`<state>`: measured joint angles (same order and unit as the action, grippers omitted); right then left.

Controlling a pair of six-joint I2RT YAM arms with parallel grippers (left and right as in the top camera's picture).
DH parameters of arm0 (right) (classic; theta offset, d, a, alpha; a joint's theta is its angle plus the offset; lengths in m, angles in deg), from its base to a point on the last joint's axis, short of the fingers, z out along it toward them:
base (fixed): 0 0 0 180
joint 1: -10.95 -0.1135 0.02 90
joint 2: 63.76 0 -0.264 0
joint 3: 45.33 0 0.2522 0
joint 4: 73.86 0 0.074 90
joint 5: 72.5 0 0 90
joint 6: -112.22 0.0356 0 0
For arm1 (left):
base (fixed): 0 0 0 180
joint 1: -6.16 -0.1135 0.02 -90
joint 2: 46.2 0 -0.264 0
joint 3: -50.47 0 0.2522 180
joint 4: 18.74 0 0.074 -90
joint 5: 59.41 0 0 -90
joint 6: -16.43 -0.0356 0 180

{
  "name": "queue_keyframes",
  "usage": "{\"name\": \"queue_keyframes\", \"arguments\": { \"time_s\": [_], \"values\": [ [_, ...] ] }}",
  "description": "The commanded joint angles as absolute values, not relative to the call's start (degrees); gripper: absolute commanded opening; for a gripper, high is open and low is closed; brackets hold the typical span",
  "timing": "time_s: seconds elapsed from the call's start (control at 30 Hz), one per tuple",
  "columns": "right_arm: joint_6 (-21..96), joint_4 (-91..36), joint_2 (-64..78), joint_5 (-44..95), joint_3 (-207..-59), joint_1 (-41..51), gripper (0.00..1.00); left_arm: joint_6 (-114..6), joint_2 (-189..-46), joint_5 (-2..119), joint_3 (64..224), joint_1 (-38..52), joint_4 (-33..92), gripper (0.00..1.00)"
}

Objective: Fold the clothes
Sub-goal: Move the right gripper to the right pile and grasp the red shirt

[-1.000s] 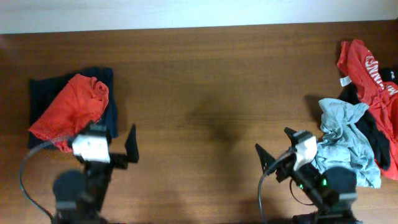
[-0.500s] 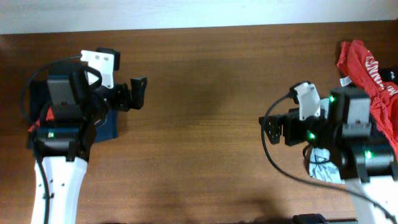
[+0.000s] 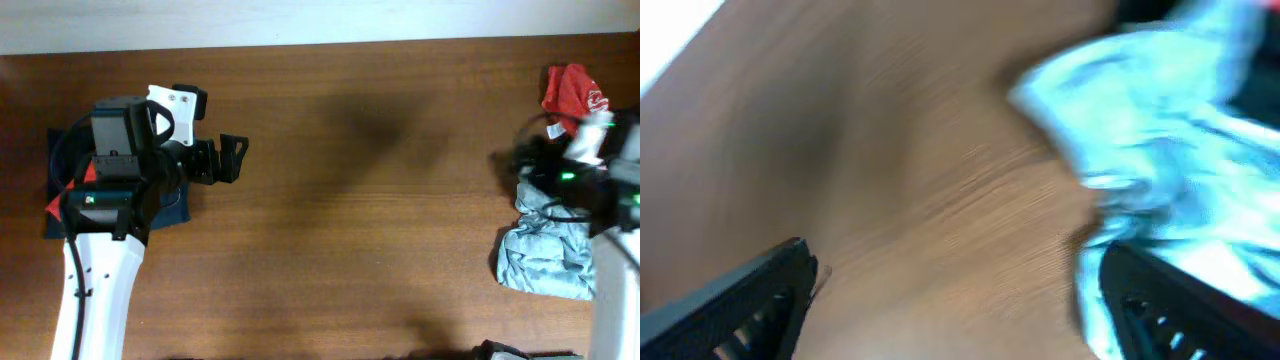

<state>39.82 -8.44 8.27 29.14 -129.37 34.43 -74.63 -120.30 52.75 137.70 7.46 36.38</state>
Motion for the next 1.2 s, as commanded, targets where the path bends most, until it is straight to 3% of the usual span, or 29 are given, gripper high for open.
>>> {"name": "queue_keyframes", "arguments": {
  "time_s": [0.0,0.2,0.53,1.0,1.03,1.17],
  "values": [
    [44.4,-9.9,13.1,26.3,-130.6,43.4,0.91,-74.5,-120.0,53.8,138.8,7.6,36.1,0.99],
    [44.4,-10.4,24.6,30.8,-135.4,53.1,0.87,-74.5,-120.0,53.8,138.8,7.6,36.1,0.99],
    [43.1,-5.4,42.7,29.4,-153.9,59.5,0.87,-74.5,-120.0,53.7,138.8,7.6,36.3,0.99],
    [44.2,-8.6,52.5,21.9,-155.2,65.8,0.87,-74.5,-120.2,51.1,138.8,7.6,35.6,0.99],
    [44.2,-8.9,52.8,21.9,-155.2,65.8,0.86,-74.5,-120.2,50.7,138.8,7.6,35.6,0.99],
    [44.2,-9.3,53.2,21.5,-155.2,65.8,0.64,-74.5,-120.3,50.3,138.8,7.6,35.4,0.99]
  ]
}}
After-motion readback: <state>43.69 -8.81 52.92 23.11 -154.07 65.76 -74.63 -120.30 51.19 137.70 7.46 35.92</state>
